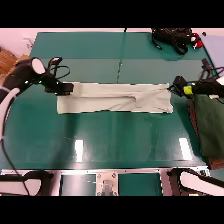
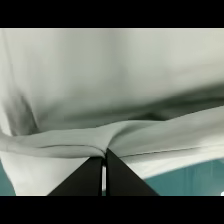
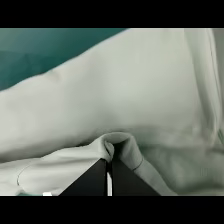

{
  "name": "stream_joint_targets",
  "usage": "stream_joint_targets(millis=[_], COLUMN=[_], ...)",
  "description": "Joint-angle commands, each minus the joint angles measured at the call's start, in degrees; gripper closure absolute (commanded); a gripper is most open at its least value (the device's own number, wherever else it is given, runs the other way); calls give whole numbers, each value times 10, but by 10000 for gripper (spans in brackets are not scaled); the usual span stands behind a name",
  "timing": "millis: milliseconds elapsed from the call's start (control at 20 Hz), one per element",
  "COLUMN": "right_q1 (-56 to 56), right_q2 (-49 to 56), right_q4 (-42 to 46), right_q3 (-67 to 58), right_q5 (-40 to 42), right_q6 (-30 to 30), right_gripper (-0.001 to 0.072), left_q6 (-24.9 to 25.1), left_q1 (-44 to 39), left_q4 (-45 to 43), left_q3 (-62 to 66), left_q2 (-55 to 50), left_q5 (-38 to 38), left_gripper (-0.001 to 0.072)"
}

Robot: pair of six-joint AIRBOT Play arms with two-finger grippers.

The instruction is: Fold the shirts.

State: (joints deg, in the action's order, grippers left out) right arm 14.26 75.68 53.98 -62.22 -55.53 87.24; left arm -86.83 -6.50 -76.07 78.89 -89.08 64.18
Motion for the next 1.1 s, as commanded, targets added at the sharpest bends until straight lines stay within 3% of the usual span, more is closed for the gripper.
stream_joint_targets(millis=[0, 50, 100, 150, 200, 300, 400, 500, 750, 1050], right_q1=[-16, -16, -15, -15, -13, 5, 38, 82, 137, 107], right_q2=[125, 151, 176, 195, 210, 214, 213, 214, 277, 358], right_q4=[-7, -7, -7, -7, -6, -2, 4, 13, -4, -161], right_q3=[-74, -87, -100, -113, -127, -154, -192, -202, -201, -201], right_q5=[18, 24, 32, 40, 46, 39, -23, -92, -200, -219], right_q6=[0, 0, 0, 0, 0, -7, -43, -80, -158, -248], right_gripper=[693, 693, 692, 665, 550, 385, 175, 119, 98, 99], left_q6=[18, 18, 19, 18, 18, 12, 12, 11, -12, -10], left_q1=[0, 0, 0, 0, 0, 0, 8, 16, 19, 19], left_q4=[13, 15, 17, 22, 15, -44, -82, -73, 11, 106], left_q3=[78, 87, 89, 89, 91, 118, 167, 204, 221, 221], left_q2=[-82, -92, -99, -101, -101, -100, -100, -100, -101, -101], left_q5=[-46, -73, -104, -134, -156, -151, -94, -33, 41, 46], left_gripper=[685, 681, 473, 166, 132, 132, 132, 132, 132, 132])
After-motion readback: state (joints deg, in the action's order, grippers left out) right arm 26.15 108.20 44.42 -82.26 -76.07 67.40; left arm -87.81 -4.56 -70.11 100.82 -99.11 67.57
